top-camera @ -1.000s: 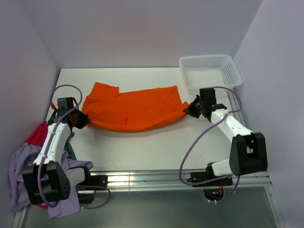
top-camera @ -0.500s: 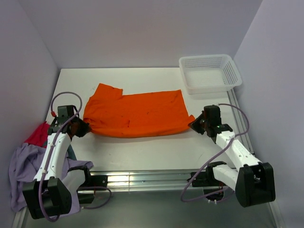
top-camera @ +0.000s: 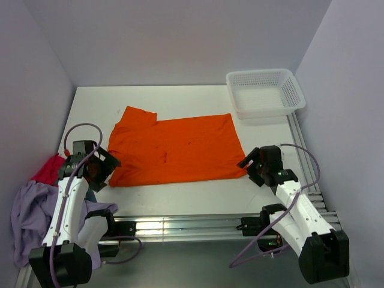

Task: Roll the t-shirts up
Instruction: Fold the tshirt

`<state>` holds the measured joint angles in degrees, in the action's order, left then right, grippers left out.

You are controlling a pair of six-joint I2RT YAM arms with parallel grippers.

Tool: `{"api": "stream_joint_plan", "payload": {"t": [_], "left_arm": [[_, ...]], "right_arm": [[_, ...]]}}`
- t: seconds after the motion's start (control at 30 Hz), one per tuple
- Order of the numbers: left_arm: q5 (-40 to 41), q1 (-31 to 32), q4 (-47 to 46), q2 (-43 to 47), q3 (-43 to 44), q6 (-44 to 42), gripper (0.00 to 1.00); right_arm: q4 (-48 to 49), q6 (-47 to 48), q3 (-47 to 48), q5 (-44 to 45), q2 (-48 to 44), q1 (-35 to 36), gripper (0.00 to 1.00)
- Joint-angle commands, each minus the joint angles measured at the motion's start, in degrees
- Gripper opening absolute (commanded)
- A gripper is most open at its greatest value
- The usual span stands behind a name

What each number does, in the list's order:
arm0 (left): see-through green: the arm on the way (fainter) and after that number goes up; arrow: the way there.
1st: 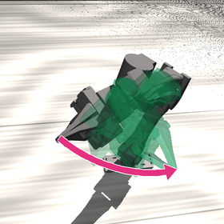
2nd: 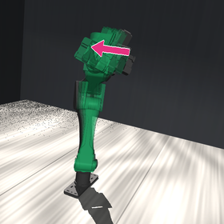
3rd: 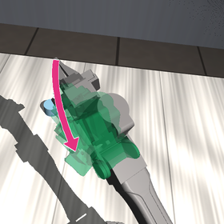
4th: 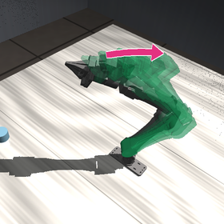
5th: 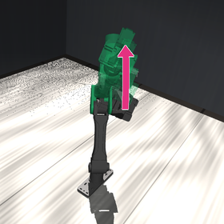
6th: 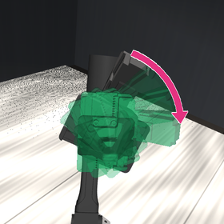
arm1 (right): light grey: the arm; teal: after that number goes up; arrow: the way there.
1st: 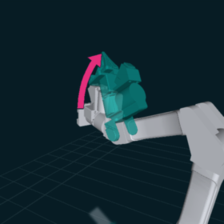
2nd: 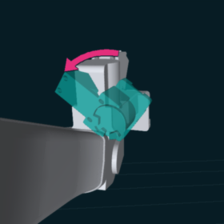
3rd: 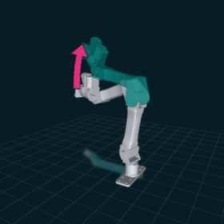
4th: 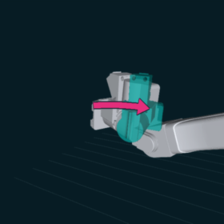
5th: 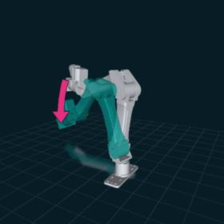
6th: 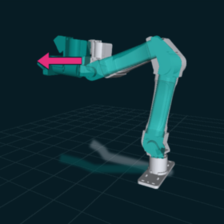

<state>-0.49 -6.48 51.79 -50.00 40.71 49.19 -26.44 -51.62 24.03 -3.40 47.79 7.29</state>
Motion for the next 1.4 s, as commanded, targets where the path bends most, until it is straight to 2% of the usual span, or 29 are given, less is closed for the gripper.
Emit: {"api": "stream_joint_plan", "payload": {"t": [0.0,0.2,0.3,0.43,0.5,0.57,0.7,0.83,0.93,1.1,1.23,1.37], "left_arm": [[2.9,0.2,1.4,1.7,1.6,-0.4,0.99],[1.8,0.1,-6.2,-4.3,5.9,-6.7,0.99],[5.6,0.1,-7.8,-8.6,11.8,-8.3,0.99],[5.1,0.0,-13.8,-14.2,16.3,-10.2,0.99],[3.9,-0.1,-15.9,-18.6,19.8,-10.2,0.99],[2.2,0.0,-18.1,-21.2,21.8,-11.0,0.97],[-6.9,-0.7,-24.8,-26.0,24.6,-12.8,0.95],[-7.8,-0.8,-30.9,-31.5,27.9,-14.0,0.92],[-8.2,-0.9,-29.4,-38.8,34.6,-15.1,0.93],[-9.6,-0.8,-30.0,-48.9,44.1,-16.5,0.93],[-9.6,-0.7,-31.5,-57.0,50.9,-18.1,0.89],[-11.8,-0.5,-28.0,-70.3,61.5,-19.5,0.83]], "right_arm": [[-5.3,0.5,1.2,4.5,-4.3,-0.1,0.84],[-5.5,4.5,5.9,8.1,-6.4,-0.2,0.84],[-2.3,8.4,9.2,7.5,-3.9,-0.2,0.83],[3.7,12.6,13.2,3.7,1.1,-0.1,0.70],[5.5,13.7,16.7,3.7,4.0,0.3,0.68],[7.8,15.2,18.8,2.8,8.7,1.1,0.60],[9.1,17.3,27.0,5.8,18.1,3.7,0.57],[9.3,19.5,35.7,9.5,28.7,6.9,0.54],[7.6,22.0,43.7,13.5,37.0,9.0,0.54],[1.7,25.8,58.5,12.3,49.7,9.3,0.54],[-2.2,27.3,67.5,9.7,60.5,9.8,0.54],[-9.2,28.9,80.1,9.3,70.1,10.2,0.54]]}}
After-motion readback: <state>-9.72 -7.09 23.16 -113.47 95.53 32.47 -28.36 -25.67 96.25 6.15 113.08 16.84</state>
